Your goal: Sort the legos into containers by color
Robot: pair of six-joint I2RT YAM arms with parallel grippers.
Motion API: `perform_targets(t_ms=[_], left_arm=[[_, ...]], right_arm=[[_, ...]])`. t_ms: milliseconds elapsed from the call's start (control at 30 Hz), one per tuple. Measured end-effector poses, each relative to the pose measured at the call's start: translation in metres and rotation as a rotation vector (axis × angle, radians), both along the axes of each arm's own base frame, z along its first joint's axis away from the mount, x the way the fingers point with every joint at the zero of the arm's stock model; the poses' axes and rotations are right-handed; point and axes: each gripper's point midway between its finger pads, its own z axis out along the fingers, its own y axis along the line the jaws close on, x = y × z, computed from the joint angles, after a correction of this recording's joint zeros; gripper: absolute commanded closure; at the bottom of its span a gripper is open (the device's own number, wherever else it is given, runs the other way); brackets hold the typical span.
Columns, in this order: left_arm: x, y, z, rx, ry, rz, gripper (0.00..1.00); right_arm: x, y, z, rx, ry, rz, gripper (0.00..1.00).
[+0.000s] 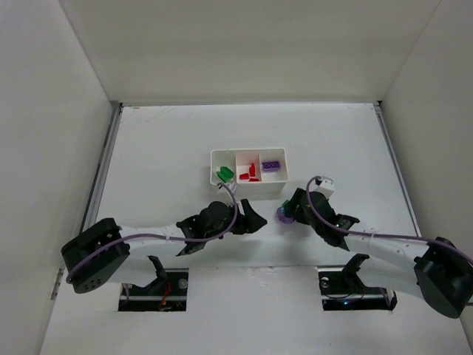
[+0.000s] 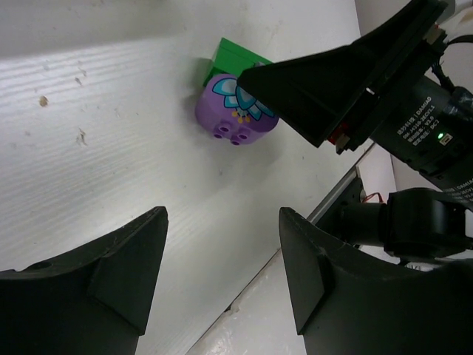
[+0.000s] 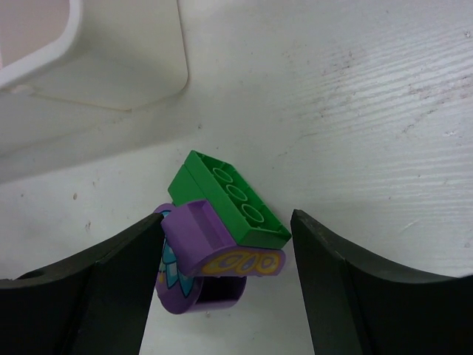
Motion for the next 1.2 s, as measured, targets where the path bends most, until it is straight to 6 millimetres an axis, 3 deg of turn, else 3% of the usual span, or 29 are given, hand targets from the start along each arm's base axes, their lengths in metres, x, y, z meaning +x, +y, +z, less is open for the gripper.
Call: perform_targets(t_ms=[200, 400, 567, 700, 833, 967, 1200], left_arm=[[-0.005, -0.013, -0.006, -0.041, 0.044, 0.003, 0.4], [0.004, -0.007, -0.022, -0.114, 0.136, 0.124, 0.39], [0.021, -0.001, -0.037, -0.2, 0.225, 0.254, 0.39], [0.031, -0.009, -0.037, -0.304, 0.269, 0.302, 0.39], [0.035, -0.008, -0.049, -0.335, 0.318, 0.358, 0.41], [0.035, -0.008, -0.032, -0.373, 0.275, 0.361, 0.41], [0.047, 0.004, 0.026, -0.505, 0.145, 0.377, 0.39]], right_arm=[[0.005, 0.001, -0.001, 0.005, -0.008, -0.007, 0.4], [0.01, 0.002, 0.006, 0.014, -0.045, -0.015, 0.41], [0.014, 0.009, 0.027, 0.074, -0.118, -0.006, 0.41], [0.017, 0.021, 0.051, 0.142, -0.19, 0.012, 0.41], [0.023, 0.032, 0.07, 0.188, -0.236, 0.024, 0.41], [0.029, 0.041, 0.079, 0.21, -0.257, 0.028, 0.41], [0.031, 0.047, 0.079, 0.229, -0.259, 0.028, 0.41]])
